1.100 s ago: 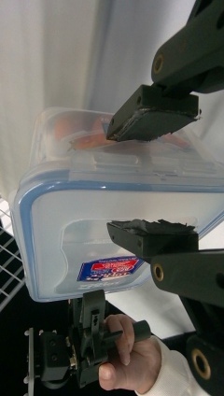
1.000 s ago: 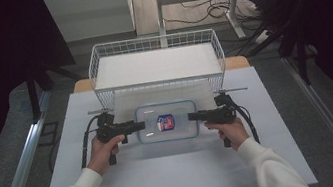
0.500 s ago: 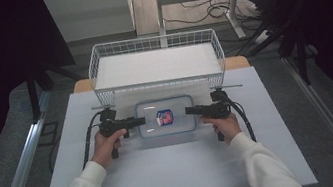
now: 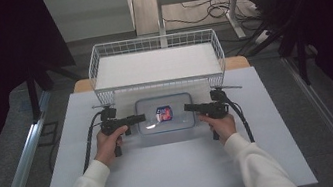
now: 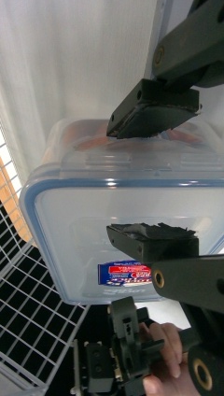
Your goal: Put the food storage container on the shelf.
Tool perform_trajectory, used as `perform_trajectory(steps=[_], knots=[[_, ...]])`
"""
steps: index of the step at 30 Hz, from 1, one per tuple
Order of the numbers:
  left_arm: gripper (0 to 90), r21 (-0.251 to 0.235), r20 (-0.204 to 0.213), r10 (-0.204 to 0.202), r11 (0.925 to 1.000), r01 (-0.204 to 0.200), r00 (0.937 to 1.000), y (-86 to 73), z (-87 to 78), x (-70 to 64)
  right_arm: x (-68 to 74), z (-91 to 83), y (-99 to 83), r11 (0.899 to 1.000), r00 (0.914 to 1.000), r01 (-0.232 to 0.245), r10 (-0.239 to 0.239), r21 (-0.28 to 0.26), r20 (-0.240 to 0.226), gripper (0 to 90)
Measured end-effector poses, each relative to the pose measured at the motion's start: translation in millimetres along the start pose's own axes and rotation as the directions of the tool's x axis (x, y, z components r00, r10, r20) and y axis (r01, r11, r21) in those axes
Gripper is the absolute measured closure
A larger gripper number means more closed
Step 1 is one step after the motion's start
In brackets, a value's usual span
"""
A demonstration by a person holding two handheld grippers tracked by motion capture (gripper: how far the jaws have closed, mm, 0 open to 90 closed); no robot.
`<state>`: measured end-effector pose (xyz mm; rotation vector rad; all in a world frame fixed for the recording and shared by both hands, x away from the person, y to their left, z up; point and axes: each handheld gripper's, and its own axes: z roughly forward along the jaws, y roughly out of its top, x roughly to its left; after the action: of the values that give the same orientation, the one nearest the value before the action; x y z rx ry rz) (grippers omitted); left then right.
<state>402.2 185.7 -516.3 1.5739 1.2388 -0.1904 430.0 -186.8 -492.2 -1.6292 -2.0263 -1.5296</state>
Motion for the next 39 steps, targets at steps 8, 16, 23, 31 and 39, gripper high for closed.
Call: perform_trajectory(steps=[8,16,23,31,39], knots=[[41.6,-0.029,0.001,-0.058,0.9979,0.058,0.9983,0.1,5.9,6.4,-3.5,3.9,-0.9,1.0,0.9994,-0.023,0.023,-0.007,0.027,43.3],[33.0,-0.046,-0.02,-0.057,0.9973,0.056,0.9982,0.4,4.0,4.4,-1.7,0.7,-1.3,1.0,0.9992,-0.02,0.021,-0.024,0.035,36.1],[25.0,-0.016,-0.108,0.073,0.9971,-0.075,0.9915,-3.1,-16.0,-17.3,3.7,-14.5,-8.8,0.995,0.9947,0.086,-0.083,-0.051,0.061,30.4],[23.3,0.021,-0.152,0.153,0.9882,-0.151,0.9765,-29.9,-45.6,-35.5,25.5,-49.4,-30.4,0.941,0.9329,0.337,-0.335,0.007,0.131,31.2],[24.0,0.046,-0.17,0.217,0.9762,-0.212,0.9614,-57.0,-66.4,-49.3,57.0,-50.7,-67.3,0.804,0.7931,0.575,-0.593,0.15,0.137,54.6]])
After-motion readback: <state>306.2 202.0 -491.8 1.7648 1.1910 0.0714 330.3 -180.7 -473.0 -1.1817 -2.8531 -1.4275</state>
